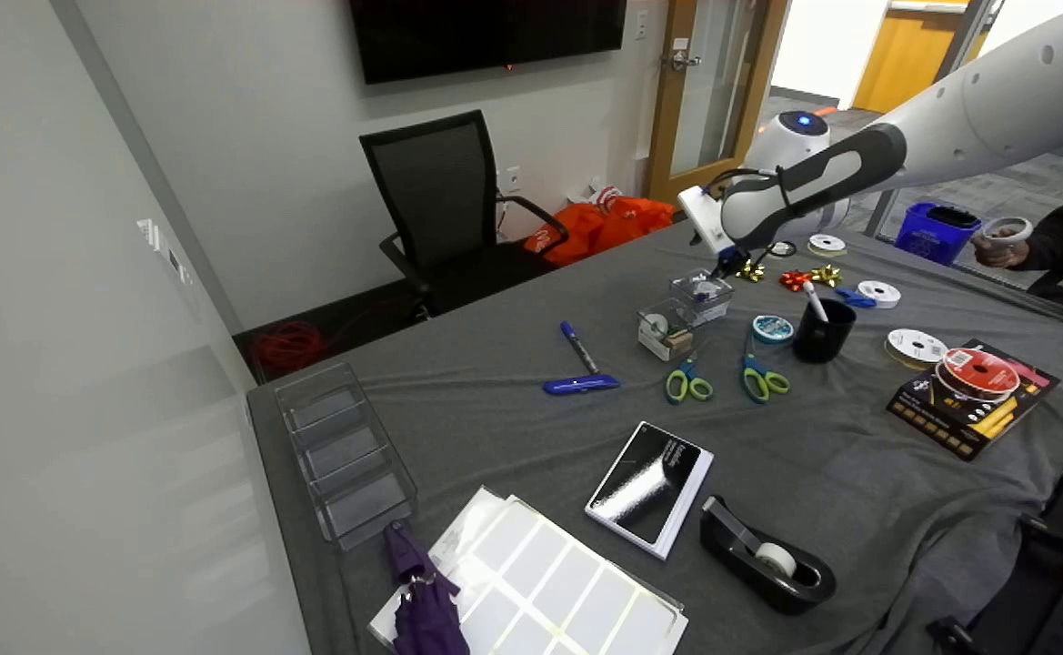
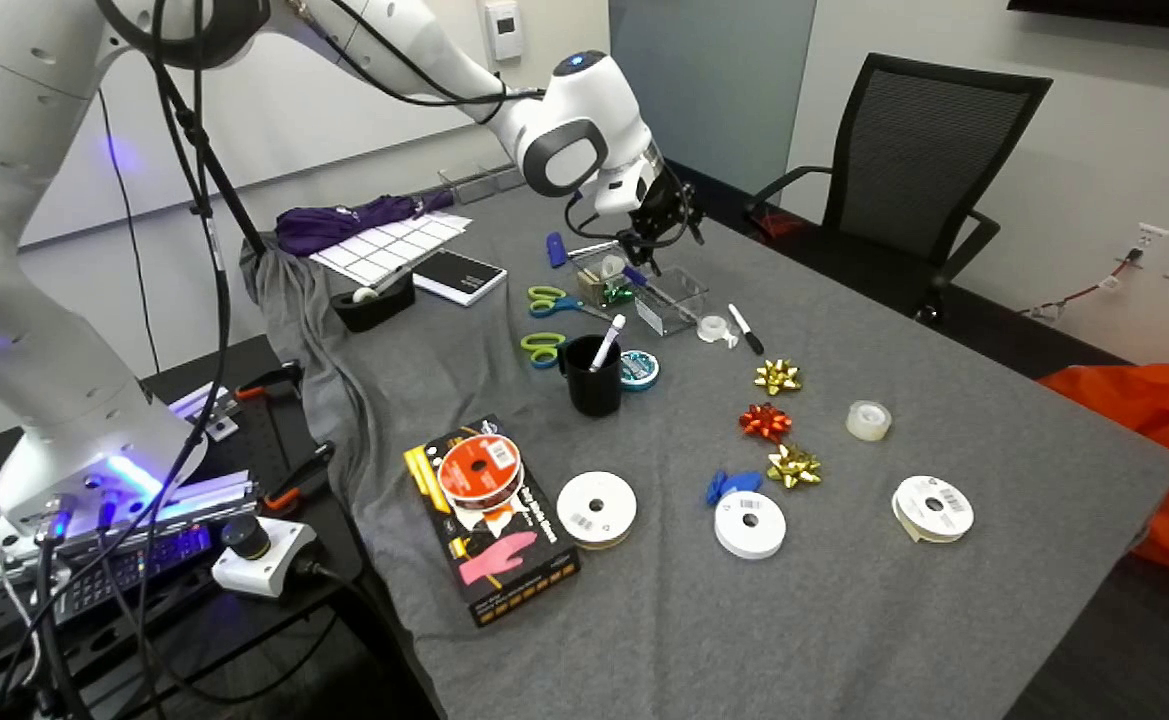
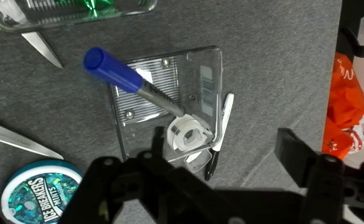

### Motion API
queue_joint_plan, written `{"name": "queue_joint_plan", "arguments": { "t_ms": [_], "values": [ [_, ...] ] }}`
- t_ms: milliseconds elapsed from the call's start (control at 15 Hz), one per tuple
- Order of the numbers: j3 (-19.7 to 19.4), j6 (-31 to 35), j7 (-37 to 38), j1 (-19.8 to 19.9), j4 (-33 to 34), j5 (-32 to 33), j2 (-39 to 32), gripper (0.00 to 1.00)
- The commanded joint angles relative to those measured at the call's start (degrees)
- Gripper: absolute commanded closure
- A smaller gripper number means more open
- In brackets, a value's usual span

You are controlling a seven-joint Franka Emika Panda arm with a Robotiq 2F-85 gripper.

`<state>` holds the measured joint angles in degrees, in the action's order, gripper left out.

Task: Remove the markers from the black cup, put them inside the clear bowl on the right and move it to the front

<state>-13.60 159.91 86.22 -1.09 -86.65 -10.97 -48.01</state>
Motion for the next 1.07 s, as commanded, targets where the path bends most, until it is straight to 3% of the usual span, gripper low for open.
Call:
{"name": "queue_joint_plan", "arguments": {
  "t_ms": [0,267,467,1000],
  "values": [
    [3.32,-1.17,-6.83,2.12,-6.22,-0.08,6.34,0.0],
    [4.85,-4.91,-14.07,3.8,-13.82,-0.46,13.56,0.0],
    [3.68,-8.38,-17.87,4.12,-19.32,-0.06,18.71,0.0],
    [1.67,-11.94,-15.2,6.46,-29.15,-3.71,28.59,0.0]
  ]
}}
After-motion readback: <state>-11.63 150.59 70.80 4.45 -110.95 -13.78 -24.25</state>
